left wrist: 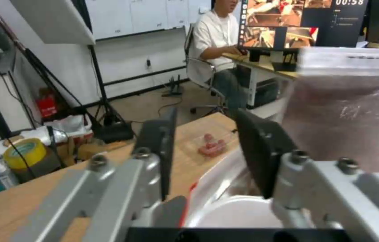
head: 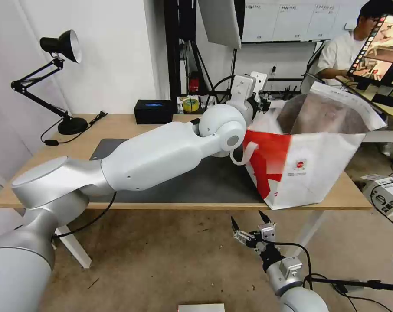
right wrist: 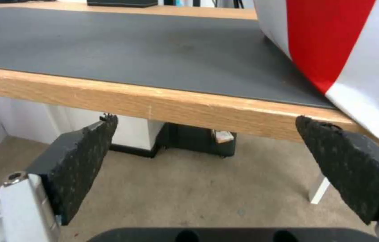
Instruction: Pick up the trash from the table and place it into the takeout bag.
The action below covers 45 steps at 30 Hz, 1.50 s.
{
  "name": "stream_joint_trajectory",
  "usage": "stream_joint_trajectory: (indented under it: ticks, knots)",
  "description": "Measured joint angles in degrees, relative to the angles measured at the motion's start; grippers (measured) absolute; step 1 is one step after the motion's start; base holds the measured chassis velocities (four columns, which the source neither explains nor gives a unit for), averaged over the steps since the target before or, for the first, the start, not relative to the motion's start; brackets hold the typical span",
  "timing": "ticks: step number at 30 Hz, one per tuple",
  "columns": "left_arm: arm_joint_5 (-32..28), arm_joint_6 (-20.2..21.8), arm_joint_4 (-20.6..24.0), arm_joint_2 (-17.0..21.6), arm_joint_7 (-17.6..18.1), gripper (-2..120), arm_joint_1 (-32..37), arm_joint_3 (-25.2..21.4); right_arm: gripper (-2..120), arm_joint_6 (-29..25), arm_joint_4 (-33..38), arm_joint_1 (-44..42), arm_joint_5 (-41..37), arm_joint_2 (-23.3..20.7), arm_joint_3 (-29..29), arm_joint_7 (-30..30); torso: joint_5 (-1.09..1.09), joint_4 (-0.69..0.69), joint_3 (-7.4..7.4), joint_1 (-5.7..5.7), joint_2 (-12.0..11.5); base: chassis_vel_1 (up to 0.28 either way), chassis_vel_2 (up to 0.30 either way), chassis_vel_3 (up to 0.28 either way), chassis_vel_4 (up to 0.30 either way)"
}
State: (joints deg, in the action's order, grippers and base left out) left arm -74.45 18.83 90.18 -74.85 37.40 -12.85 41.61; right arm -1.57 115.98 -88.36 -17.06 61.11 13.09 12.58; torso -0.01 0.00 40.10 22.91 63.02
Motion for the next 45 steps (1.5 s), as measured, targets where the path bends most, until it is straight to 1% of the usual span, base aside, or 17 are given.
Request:
stream_joint_trajectory:
  ticks: [7, 8, 11, 15, 21, 22, 24, 26, 28, 29, 32, 33, 35, 36, 38, 40, 45]
  knots:
    - [0.03, -0.37, 1.34, 2.36, 0.20, 77, 1.41, -1.38, 100, 0.00, 0.00, 0.00, 0.00, 0.00, 0.00, 0.00, 0.01, 0.00, 0.00, 0.00, 0.00, 0.000, 0.000, 0.000, 0.000]
    - [0.03, -0.37, 1.34, 2.36, 0.20, 77, 1.41, -1.38, 100, 0.00, 0.00, 0.00, 0.00, 0.00, 0.00, 0.00, 0.01, 0.00, 0.00, 0.00, 0.00, 0.000, 0.000, 0.000, 0.000]
    - [0.57, -1.89, 3.21, 5.14, 0.12, 91, 3.00, -2.34, 100, 0.00, -0.01, 0.00, 0.00, 0.00, 0.00, 0.00, 0.00, -0.01, 0.00, 0.00, 0.00, 0.000, 0.000, 0.000, 0.000]
    - [1.85, -3.23, 4.89, 8.23, -0.41, 99, 4.74, -3.28, 100, 0.00, 0.00, 0.00, 0.00, 0.00, 0.00, 0.00, 0.00, 0.00, 0.00, 0.00, 0.00, 0.000, 0.000, 0.000, 0.000]
    - [4.53, -6.33, 9.72, 18.27, -5.71, 100, 11.73, -7.35, 100, 0.00, -0.01, 0.00, 0.00, 0.00, 0.01, 0.01, -0.02, 0.00, 0.00, 0.00, 0.00, 0.000, 0.000, 0.000, 0.000]
    - [4.53, -6.33, 9.72, 18.27, -5.71, 100, 11.73, -7.35, 100, 0.00, -0.01, 0.00, 0.00, 0.00, 0.01, 0.01, -0.02, 0.00, 0.00, 0.00, 0.00, 0.000, 0.000, 0.000, 0.000]
    - [5.57, -6.36, 13.32, 25.43, -9.86, 100, 18.08, -11.00, 100, 0.00, 0.00, 0.00, 0.00, 0.00, 0.00, 0.00, -0.04, 0.05, 0.00, 0.00, -0.01, 0.000, 0.000, 0.000, 0.000]
    - [5.90, -6.36, 14.11, 26.92, -10.66, 100, 19.84, -12.44, 100, 0.00, 0.00, 0.00, 0.00, 0.00, 0.00, 0.00, -0.05, 0.03, 0.00, 0.00, -0.01, 0.000, 0.000, 0.000, 0.000]
    - [7.14, -6.35, 16.44, 30.54, -12.09, 100, 26.00, -18.43, 100, 0.00, 0.00, 0.00, 0.00, 0.00, 0.00, 0.00, -0.01, 0.01, -0.01, 0.00, 0.00, 0.000, 0.000, 0.000, 0.000]
    - [7.14, -6.35, 16.44, 30.54, -12.09, 100, 26.00, -18.43, 100, 0.00, 0.00, 0.00, 0.00, 0.00, 0.00, 0.00, -0.01, 0.01, -0.01, 0.00, 0.00, 0.000, 0.000, 0.000, 0.000]
    - [8.64, -6.36, 18.99, 32.58, -12.77, 100, 34.00, -25.85, 100, 0.00, 0.00, 0.00, 0.00, 0.00, 0.00, 0.00, 0.00, -0.01, -0.01, 0.00, -0.01, 0.000, 0.000, 0.000, 0.000]
    - [8.64, -6.36, 18.99, 32.58, -12.77, 100, 34.00, -25.85, 100, 0.00, 0.00, 0.00, 0.00, 0.00, 0.00, 0.00, 0.00, -0.01, -0.01, 0.00, -0.01, 0.000, 0.000, 0.000, 0.000]
    - [10.49, -6.40, 20.99, 33.62, -13.65, 100, 42.59, -32.28, 100, 0.00, 0.00, 0.00, 0.00, 0.00, 0.01, 0.01, -0.03, 0.00, 0.00, 0.00, -0.01, 0.000, 0.000, 0.000, 0.000]
    - [12.53, -6.50, 22.72, 34.22, -14.45, 100, 49.97, -38.64, 100, 0.00, 0.00, 0.00, 0.00, 0.00, 0.00, 0.00, -0.02, 0.00, 0.00, 0.00, 0.00, 0.000, 0.000, 0.000, 0.000]
    - [13.47, -6.70, 23.34, 34.46, -14.66, 100, 52.72, -40.78, 100, 0.00, 0.00, 0.01, 0.00, 0.00, 0.01, 0.01, 0.00, 0.01, -0.01, 0.00, 0.00, 0.000, 0.000, 0.000, 0.000]
    - [16.82, -7.90, 25.02, 34.66, -15.36, 100, 61.64, -46.35, 100, 0.00, 0.00, 0.01, 0.00, 0.00, 0.01, 0.01, -0.01, 0.01, -0.01, 0.00, 0.00, 0.000, 0.000, 0.000, 0.000]
    - [19.79, -9.20, 26.57, 33.83, -15.78, 100, 69.45, -51.11, 100, 0.00, -0.01, 0.01, 0.00, 0.00, 0.01, 0.00, 0.00, 0.01, -0.01, 0.00, 0.00, 0.000, 0.000, 0.000, 0.000]
